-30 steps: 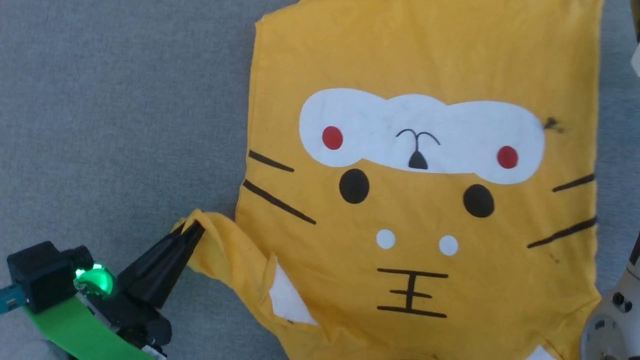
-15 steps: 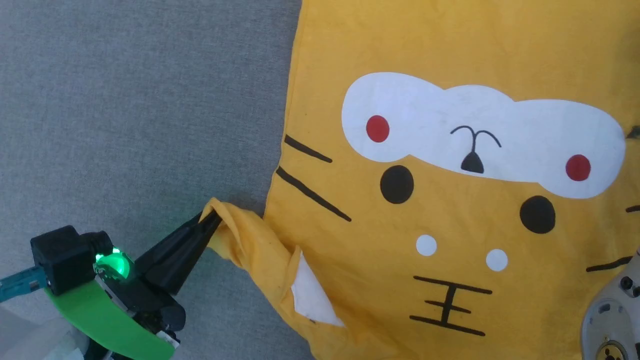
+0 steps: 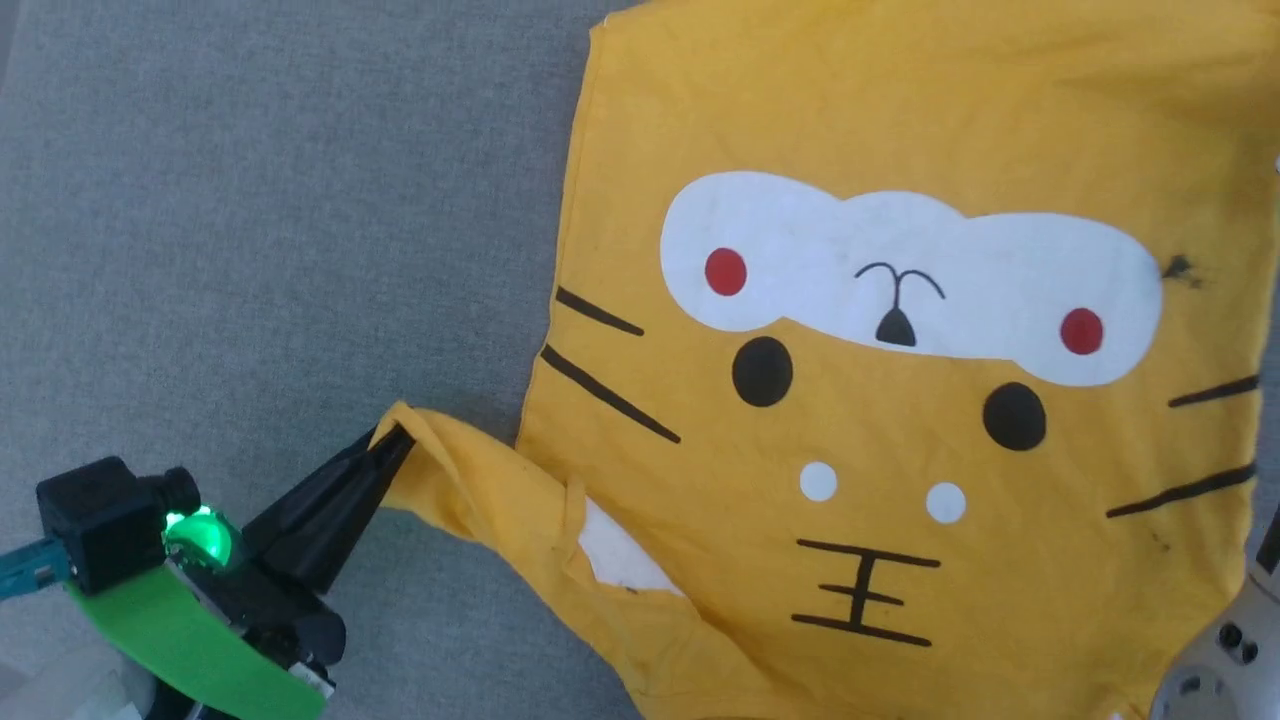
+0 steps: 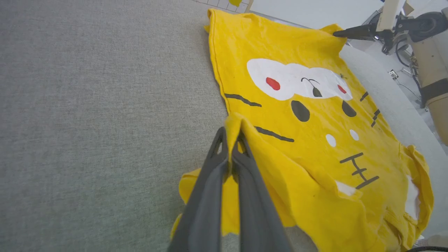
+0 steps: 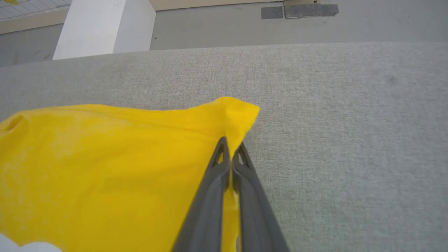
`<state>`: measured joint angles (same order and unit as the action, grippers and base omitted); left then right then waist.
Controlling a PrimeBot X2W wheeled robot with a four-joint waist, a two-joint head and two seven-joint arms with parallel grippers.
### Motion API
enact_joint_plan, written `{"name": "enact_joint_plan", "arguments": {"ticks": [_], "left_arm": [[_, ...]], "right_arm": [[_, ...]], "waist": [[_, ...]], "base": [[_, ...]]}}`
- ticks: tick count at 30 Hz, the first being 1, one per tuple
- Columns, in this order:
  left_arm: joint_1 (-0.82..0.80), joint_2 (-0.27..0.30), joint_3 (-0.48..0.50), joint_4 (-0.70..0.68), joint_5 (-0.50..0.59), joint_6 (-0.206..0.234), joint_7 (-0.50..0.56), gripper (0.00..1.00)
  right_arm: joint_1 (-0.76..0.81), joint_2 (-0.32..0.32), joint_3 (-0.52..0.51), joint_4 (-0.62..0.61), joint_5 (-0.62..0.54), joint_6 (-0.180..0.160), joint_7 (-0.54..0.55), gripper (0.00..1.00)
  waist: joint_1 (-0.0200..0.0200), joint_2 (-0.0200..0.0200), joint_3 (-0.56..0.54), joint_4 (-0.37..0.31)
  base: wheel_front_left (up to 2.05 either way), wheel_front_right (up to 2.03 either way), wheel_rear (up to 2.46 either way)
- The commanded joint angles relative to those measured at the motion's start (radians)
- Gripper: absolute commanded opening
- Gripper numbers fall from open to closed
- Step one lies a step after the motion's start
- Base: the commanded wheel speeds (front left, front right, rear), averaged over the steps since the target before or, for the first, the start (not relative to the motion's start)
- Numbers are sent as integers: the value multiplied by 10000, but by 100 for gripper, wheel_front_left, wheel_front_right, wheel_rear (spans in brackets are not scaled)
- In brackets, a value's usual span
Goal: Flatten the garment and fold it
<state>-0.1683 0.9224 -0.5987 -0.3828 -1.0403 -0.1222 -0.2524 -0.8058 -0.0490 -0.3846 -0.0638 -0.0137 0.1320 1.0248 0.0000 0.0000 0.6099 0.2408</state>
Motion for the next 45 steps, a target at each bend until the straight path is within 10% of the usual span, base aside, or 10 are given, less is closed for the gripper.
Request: {"name": "enact_joint_plan", "arguments": {"ticks": [1, 20, 31, 44, 45], "left_arm": [[218, 100, 90, -40, -121, 63, -66, 0], [1840, 163, 316, -670, -275, 1207, 33, 0], [2575, 277, 354, -955, -413, 1813, 18, 0], [2726, 124, 124, -1148, -405, 2155, 261, 0], [2686, 90, 86, -1143, -381, 2166, 305, 0]], "right_arm": [[362, -13, -13, -284, 243, -13, -25, 0], [7255, -23, -2325, -3292, 4120, -13, -184, 0], [11447, -14, -2409, -1022, 6692, -13, -2197, 0], [10914, -13, -67, 1597, 5521, -13, -6231, 0], [10810, -13, -34, 1820, 5429, -13, -6413, 13]], "waist": [[0, 0, -650, -496], [0, 0, -2998, -1723], [0, 0, -3660, -2211], [0, 0, -4180, -2182], [0, 0, -4192, -2136]], "base": [[0, 0, 0], [0, 0, 0], [0, 0, 0], [0, 0, 0], [0, 0, 0]]}}
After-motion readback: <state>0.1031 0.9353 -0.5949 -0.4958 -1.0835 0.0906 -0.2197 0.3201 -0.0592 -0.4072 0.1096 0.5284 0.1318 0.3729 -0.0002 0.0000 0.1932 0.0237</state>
